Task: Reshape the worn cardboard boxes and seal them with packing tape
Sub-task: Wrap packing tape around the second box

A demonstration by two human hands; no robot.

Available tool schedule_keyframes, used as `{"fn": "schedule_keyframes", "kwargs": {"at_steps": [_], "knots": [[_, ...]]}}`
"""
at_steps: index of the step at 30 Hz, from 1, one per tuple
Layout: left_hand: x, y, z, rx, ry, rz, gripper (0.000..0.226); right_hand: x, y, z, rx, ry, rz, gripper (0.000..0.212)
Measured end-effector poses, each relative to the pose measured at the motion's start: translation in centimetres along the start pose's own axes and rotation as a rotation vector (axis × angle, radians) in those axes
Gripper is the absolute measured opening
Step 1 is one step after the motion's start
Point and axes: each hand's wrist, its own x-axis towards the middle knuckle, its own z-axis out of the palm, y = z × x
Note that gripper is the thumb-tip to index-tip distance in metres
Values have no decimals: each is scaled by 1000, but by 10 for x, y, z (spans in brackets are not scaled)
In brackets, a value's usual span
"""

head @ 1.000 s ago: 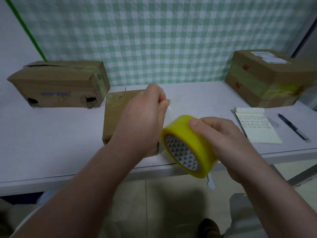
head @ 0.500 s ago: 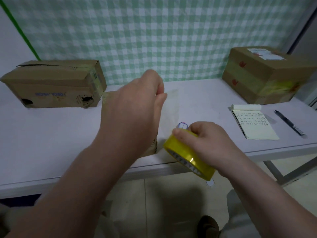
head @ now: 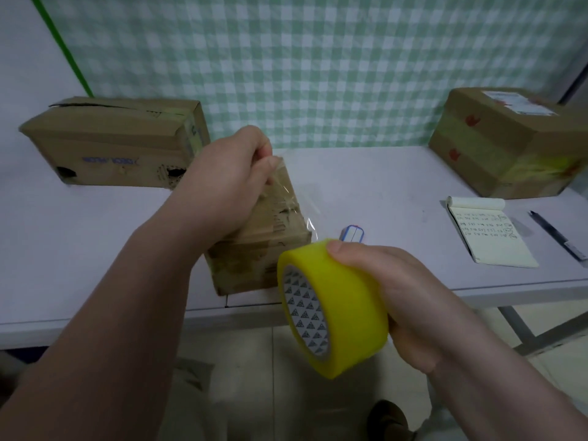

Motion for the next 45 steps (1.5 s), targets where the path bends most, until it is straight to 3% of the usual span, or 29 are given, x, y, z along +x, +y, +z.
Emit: {"fn": "schedule_keyframes", "kwargs": {"at_steps": [9,13,17,24,45], "knots": [[12,-9,6,12,3,-3,14,3,7,15,79,-55,47,55],[15,-14,7,22,-17,-10,12,5,6,19,104,-87,34,35],[17,-20,7,21,-43,14,10,8,5,21,128,-81,36,39],[21,-27,10,-24,-68,30,13,10,6,25,156,-70,49,25],[25,-33,26,73,-108,68,11,15,11,22,131,-26,16,27]]}}
